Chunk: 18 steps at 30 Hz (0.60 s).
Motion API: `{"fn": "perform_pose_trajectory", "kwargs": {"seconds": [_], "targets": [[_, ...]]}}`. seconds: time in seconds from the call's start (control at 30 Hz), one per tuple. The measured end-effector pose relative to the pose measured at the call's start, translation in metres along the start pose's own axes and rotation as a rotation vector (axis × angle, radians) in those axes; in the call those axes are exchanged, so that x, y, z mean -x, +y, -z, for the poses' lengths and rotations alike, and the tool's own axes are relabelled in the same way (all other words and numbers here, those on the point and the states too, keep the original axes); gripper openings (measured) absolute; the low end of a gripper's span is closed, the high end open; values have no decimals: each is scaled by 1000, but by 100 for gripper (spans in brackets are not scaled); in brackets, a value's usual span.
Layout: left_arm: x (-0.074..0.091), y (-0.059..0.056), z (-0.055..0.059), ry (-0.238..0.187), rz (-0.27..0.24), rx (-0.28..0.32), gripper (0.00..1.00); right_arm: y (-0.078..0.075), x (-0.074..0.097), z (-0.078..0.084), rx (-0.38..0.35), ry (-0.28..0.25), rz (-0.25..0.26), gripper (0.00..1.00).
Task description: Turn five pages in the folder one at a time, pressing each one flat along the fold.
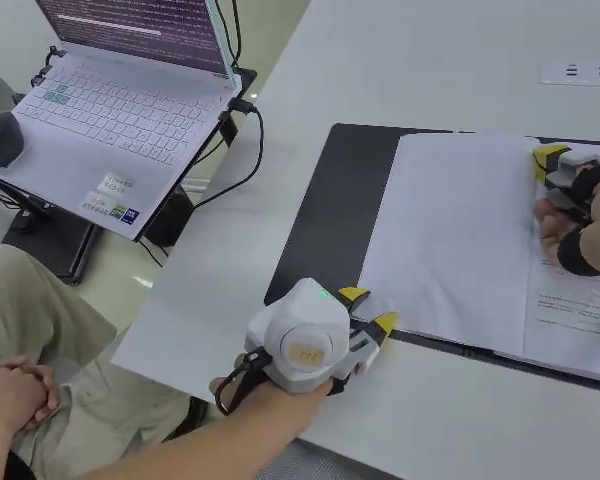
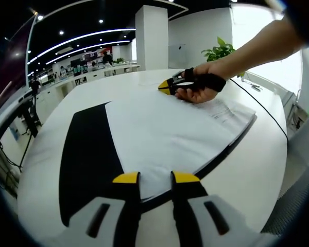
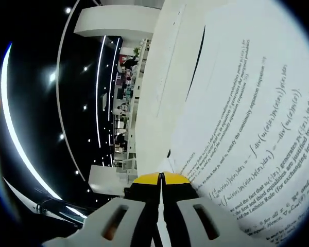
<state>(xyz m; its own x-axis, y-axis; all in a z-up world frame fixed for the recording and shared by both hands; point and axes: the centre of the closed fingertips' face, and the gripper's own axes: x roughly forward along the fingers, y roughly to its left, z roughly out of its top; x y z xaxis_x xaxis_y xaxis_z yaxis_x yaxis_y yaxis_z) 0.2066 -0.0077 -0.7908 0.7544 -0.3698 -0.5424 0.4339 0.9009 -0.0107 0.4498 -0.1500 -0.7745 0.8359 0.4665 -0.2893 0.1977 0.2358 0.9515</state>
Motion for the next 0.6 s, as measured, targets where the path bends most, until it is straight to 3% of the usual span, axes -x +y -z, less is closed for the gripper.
{"fn": "perform_pose_trajectory", "kwargs": {"seconds": [0.27,0.43,0.6], "targets": [[0,0,0,1,-1,6,22,1,-17,-11,-8,-54,15,0],[1,0,-1,2,-2,7,22,1,-18,-10,10,-37,21,0],[0,1,0,2,-1,7,22,-2,-6,0,31,15,31,0]]}}
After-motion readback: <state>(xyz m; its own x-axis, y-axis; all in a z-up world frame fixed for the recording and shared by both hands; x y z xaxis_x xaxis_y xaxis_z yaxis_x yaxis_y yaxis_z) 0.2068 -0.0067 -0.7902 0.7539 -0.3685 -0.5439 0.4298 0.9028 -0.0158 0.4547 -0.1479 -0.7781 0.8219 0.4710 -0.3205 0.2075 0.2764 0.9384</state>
